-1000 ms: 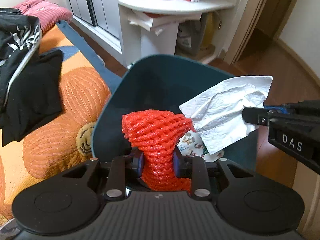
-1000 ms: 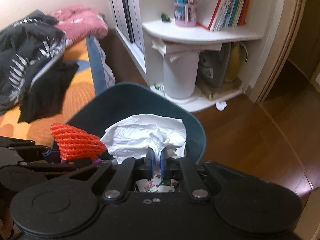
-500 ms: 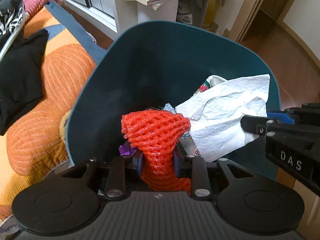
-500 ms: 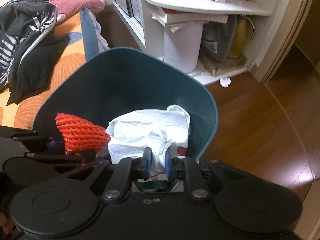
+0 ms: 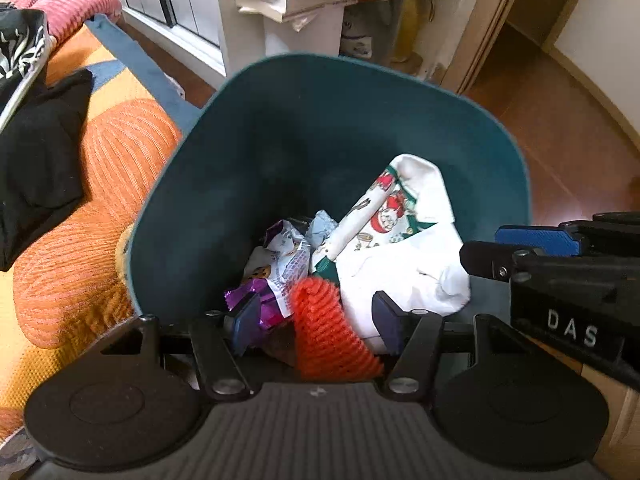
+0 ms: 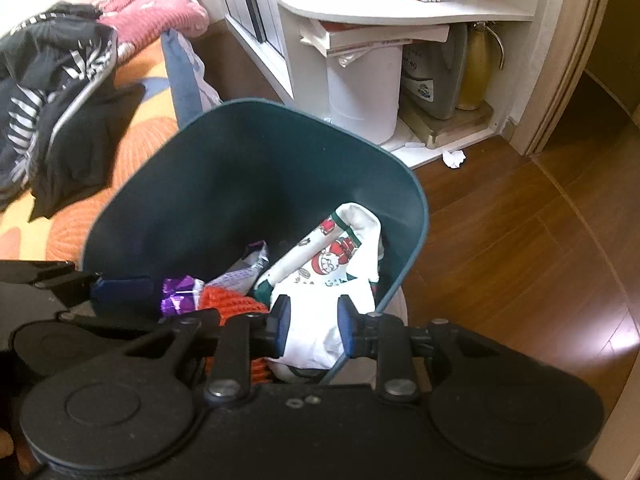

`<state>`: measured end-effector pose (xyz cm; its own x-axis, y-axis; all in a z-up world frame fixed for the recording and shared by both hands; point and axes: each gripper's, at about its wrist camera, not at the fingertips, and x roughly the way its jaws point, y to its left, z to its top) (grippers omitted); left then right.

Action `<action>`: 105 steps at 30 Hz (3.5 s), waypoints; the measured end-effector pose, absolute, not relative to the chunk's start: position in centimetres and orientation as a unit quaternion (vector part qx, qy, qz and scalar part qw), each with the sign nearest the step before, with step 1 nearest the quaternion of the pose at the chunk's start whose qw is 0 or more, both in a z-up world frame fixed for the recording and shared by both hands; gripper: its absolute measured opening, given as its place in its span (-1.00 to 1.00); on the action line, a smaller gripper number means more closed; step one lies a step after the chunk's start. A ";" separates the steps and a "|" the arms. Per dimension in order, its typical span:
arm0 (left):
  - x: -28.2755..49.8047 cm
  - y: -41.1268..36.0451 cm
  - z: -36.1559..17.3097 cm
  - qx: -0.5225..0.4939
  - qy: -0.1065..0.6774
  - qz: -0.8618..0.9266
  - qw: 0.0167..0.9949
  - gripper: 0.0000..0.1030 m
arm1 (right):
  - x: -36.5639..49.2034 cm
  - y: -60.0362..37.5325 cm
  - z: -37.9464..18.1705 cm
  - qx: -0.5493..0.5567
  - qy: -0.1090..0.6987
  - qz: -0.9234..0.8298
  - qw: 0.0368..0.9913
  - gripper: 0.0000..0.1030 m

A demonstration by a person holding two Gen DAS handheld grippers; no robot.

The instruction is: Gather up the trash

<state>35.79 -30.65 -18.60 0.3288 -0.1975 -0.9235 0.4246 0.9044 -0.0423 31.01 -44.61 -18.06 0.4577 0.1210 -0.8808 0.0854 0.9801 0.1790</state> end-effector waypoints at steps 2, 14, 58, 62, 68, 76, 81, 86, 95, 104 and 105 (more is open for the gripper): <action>35.4 -30.4 -17.8 0.101 0.540 -0.195 0.813 0.17 | 30.6 -44.8 -17.4 0.103 0.513 0.016 0.852 -0.50; 30.4 -26.9 -10.5 0.064 0.466 -0.202 0.859 0.30 | 25.2 -44.9 -11.0 0.134 0.430 0.056 0.891 -0.24; 16.0 -17.2 -2.0 -0.057 0.352 -0.216 0.909 0.99 | 9.6 -40.9 -2.6 0.126 0.254 0.091 0.955 0.03; 15.6 -17.8 -1.9 -0.035 0.353 -0.206 0.912 0.99 | 9.4 -41.0 -2.6 0.129 0.255 0.084 0.955 0.03; 14.9 -18.5 -1.1 -0.017 0.342 -0.198 0.918 0.99 | 9.0 -41.0 -2.6 0.128 0.258 0.080 0.954 0.03; 14.4 -18.8 -0.5 -0.003 0.331 -0.191 0.924 0.99 | 8.7 -41.3 -2.3 0.129 0.255 0.077 0.955 0.03; 14.3 -18.8 -0.6 -0.007 0.331 -0.185 0.925 0.99 | 8.6 -41.2 -2.3 0.128 0.257 0.079 0.955 0.03; 14.0 -19.0 -0.3 -0.002 0.323 -0.186 0.928 0.99 | 8.6 -41.2 -2.4 0.130 0.259 0.074 0.954 0.04; 13.4 -19.3 -0.7 0.000 0.320 -0.192 0.928 0.99 | 8.0 -40.9 -2.9 0.135 0.272 0.053 0.951 0.04; 13.3 -19.4 -1.1 -0.006 0.322 -0.199 0.925 0.99 | 7.7 -41.2 -3.0 0.129 0.278 0.038 0.951 0.04; 13.3 -19.5 -1.1 -0.005 0.322 -0.199 0.926 0.99 | 7.7 -41.3 -3.1 0.131 0.277 0.038 0.951 0.04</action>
<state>13.25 -19.52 -1.13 0.7132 -0.3721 -0.5941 0.3654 0.9206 -0.1380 7.73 -41.29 -3.06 0.8433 0.1452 -0.5175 0.0000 0.9628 0.2701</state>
